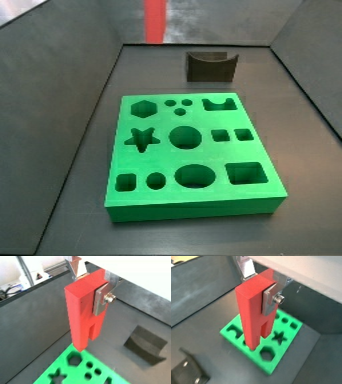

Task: Pick up the double-square object. Move up. Move to above the board. Insert the double-square object.
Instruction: Move to above the board, then insert the double-square object.

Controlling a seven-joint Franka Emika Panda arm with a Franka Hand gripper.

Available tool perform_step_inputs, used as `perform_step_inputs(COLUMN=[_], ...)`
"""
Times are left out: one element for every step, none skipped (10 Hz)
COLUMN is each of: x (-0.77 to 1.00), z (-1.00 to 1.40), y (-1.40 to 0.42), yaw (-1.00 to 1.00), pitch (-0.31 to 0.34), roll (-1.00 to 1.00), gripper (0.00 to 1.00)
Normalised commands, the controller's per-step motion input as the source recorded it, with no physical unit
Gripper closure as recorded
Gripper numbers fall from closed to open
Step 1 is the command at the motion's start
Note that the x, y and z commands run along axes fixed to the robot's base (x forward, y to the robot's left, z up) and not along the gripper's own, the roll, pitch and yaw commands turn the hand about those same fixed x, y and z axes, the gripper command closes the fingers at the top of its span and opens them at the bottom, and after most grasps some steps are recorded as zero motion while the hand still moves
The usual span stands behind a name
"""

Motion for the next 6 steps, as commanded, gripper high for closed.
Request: perform_step_inputs(x=[0.20, 0.13, 0.10, 0.00, 0.07, 0.26], z=[0.13, 0.07, 0.06, 0.00, -0.15, -0.29], y=[-0.58, -0.31, -0.22, -0.03, -0.20, -0.36], yaw=[0.01, 0.01, 0.01, 0.00, 0.01, -0.03], pitch=[0.120, 0.100, 0.085, -0.001, -0.050, -0.034], roll=[0.01, 0.02, 0.03, 0.00, 0.00, 0.02], gripper=[1.00, 1.00, 1.00, 1.00, 1.00, 1.00])
